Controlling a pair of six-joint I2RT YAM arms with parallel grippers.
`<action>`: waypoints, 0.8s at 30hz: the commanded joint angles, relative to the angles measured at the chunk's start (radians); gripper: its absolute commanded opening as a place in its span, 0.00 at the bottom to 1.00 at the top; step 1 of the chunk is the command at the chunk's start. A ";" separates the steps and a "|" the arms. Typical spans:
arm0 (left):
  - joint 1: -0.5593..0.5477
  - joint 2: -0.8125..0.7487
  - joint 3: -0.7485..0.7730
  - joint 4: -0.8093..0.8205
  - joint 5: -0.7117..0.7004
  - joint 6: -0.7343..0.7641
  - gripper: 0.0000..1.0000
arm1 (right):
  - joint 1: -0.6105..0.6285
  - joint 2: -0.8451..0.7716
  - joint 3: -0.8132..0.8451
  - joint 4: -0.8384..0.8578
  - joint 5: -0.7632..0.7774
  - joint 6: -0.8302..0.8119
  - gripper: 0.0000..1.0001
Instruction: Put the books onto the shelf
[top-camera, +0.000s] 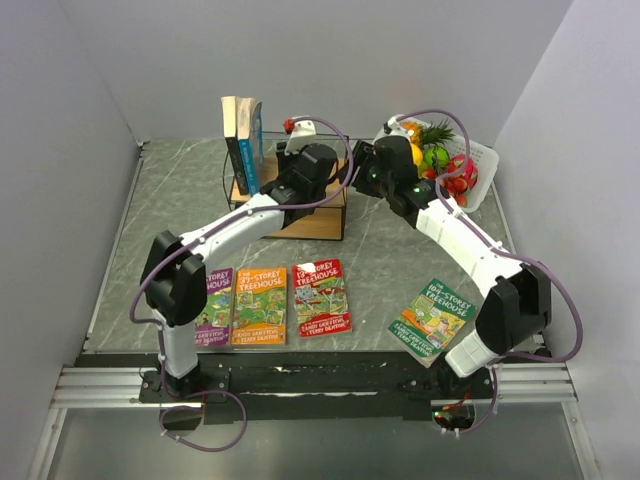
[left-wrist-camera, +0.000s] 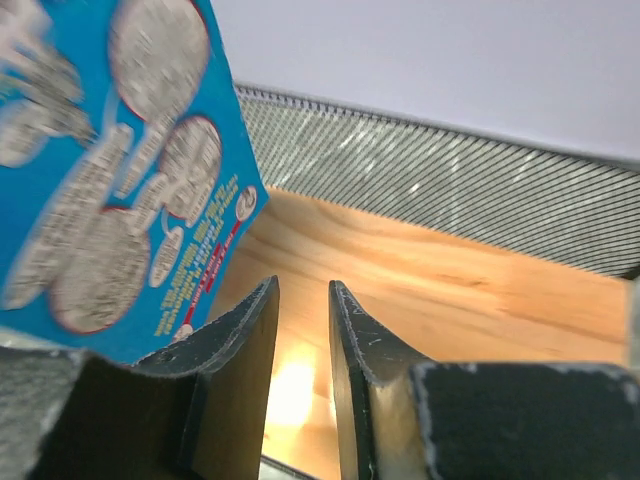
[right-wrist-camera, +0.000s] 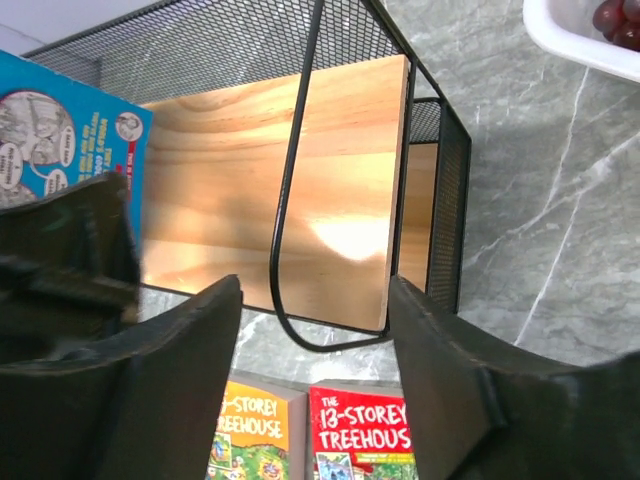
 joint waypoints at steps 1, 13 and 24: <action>-0.018 -0.089 -0.006 0.027 -0.025 0.023 0.33 | -0.005 -0.077 0.016 -0.017 0.022 -0.013 0.73; -0.179 -0.515 -0.201 -0.123 -0.060 -0.172 0.42 | 0.121 -0.517 -0.428 0.048 0.113 0.079 0.99; -0.337 -0.795 -0.809 -0.092 0.397 -0.578 0.39 | 0.184 -0.376 -0.777 0.222 -0.045 0.124 0.96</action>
